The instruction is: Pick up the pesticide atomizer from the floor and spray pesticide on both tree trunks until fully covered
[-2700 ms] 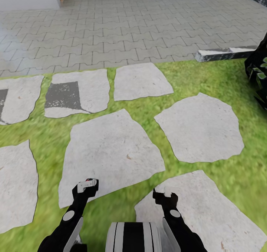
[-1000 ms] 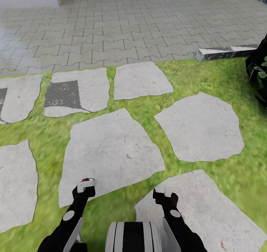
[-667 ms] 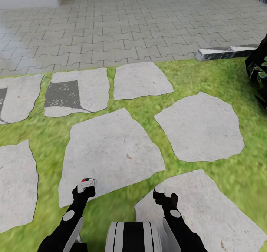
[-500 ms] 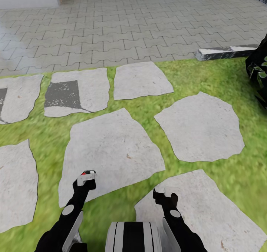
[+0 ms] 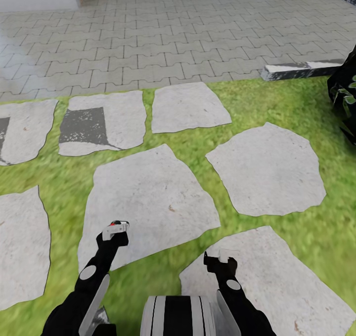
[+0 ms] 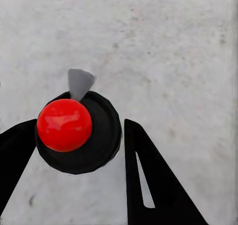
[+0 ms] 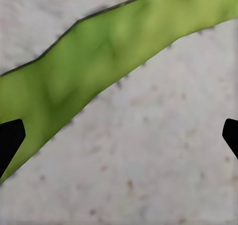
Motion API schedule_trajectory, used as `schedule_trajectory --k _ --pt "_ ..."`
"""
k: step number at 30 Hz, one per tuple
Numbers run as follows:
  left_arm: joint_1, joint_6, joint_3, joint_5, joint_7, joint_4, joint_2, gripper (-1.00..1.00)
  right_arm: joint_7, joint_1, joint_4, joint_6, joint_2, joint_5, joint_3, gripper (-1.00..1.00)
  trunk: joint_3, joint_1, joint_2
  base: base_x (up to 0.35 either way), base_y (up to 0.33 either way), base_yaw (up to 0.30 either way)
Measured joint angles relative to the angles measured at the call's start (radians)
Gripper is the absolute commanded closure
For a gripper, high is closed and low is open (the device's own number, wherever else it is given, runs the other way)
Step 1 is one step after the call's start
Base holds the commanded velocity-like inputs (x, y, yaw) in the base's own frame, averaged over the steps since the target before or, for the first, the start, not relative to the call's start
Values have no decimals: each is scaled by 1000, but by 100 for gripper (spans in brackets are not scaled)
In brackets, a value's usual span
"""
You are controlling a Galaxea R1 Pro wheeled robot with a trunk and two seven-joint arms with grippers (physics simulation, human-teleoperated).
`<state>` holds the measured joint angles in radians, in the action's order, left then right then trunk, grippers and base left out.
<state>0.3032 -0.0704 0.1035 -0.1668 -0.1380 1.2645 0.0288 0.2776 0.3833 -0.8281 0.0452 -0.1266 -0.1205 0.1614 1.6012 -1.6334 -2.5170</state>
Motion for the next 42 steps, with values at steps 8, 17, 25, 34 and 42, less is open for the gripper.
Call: schedule_trajectory --k 8,17,25,34,42 --pt "-24 -104 7 2 -7 100 0 100 0 0 0 0 0 0 1 -100 0 0 0 0 0 0" --pt "-28 -283 7 2 -11 194 0 100 0 0 0 0 2 0 -1 -100 0 0 0 0 0 0" --pt "-28 -304 7 2 -12 204 0 100 0 0 0 0 4 0 -1 -100 0 0 0 0 0 0" --pt "-28 -306 9 1 -11 205 1 100 -3 0 -1 -4 6 -2 -6 -100 0 0 0 0 0 0" --pt "-29 -303 10 2 -10 203 2 100 -17 1 -42 3 20 -4 -15 -100 0 0 0 0 0 0"
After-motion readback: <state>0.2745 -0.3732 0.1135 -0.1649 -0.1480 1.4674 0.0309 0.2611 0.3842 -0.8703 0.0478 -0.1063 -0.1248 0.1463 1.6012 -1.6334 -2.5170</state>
